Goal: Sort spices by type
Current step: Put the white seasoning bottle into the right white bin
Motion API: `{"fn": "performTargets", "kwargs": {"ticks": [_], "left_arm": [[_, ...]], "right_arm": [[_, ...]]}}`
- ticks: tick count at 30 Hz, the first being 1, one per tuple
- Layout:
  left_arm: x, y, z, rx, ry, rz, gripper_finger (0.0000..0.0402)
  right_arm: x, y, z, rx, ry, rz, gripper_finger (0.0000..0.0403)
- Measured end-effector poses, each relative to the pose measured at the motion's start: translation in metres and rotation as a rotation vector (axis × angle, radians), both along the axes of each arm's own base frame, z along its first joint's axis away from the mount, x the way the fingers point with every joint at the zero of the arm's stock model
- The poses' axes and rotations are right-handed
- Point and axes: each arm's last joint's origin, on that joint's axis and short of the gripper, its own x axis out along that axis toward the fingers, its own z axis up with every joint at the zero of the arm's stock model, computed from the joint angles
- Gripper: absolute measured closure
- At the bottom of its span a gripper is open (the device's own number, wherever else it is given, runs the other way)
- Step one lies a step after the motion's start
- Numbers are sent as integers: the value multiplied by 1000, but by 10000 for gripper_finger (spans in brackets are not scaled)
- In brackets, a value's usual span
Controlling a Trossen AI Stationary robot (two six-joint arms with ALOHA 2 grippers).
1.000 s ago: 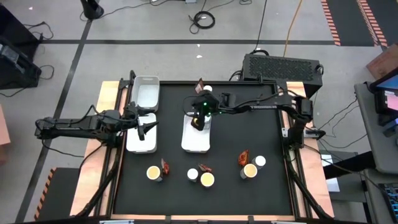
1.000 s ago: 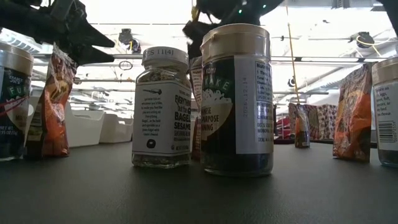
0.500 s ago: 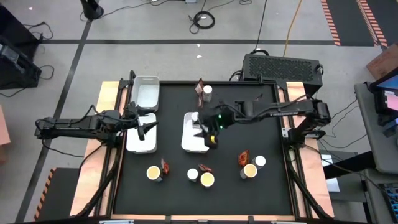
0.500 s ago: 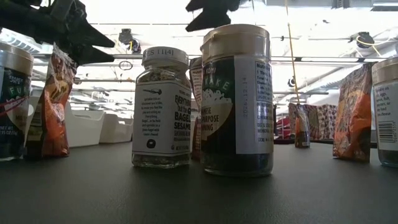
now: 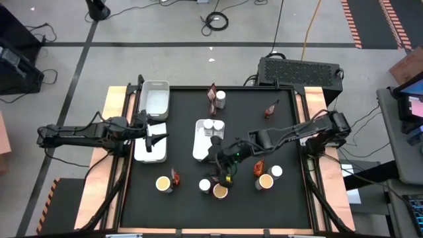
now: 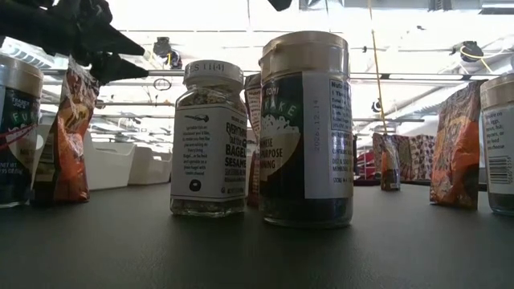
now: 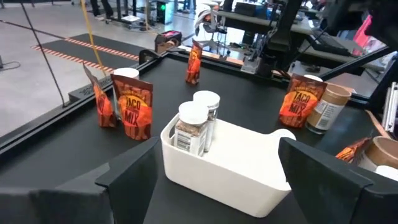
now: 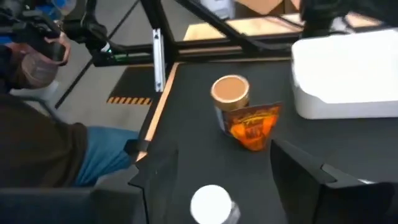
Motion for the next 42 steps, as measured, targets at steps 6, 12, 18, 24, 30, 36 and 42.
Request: {"fn": "performTargets", "kwargs": {"ticks": [6, 12, 18, 24, 30, 36, 42], "left_arm": [[1, -2, 1, -12, -14, -56, 75], [1, -3, 2, 0, -20, -101, 75], [1, -4, 1, 6, -11, -152, 75], [1, -4, 1, 22, -9, -161, 75], [1, -4, 0, 27, 9, -162, 75], [1, -4, 0, 27, 11, -162, 75], [1, -4, 0, 27, 11, -162, 75]], "right_arm": [[15, 36, 15, -75, 88, 0, 193], [42, 59, 1, -214, 249, -17, 193], [67, 69, -41, -321, 350, 54, 193], [71, 67, -59, -353, 419, 69, 193], [69, 66, -60, -374, 432, 88, 193], [67, 67, -64, -372, 455, 158, 172], [68, 67, -64, -359, 446, 143, 122]]}}
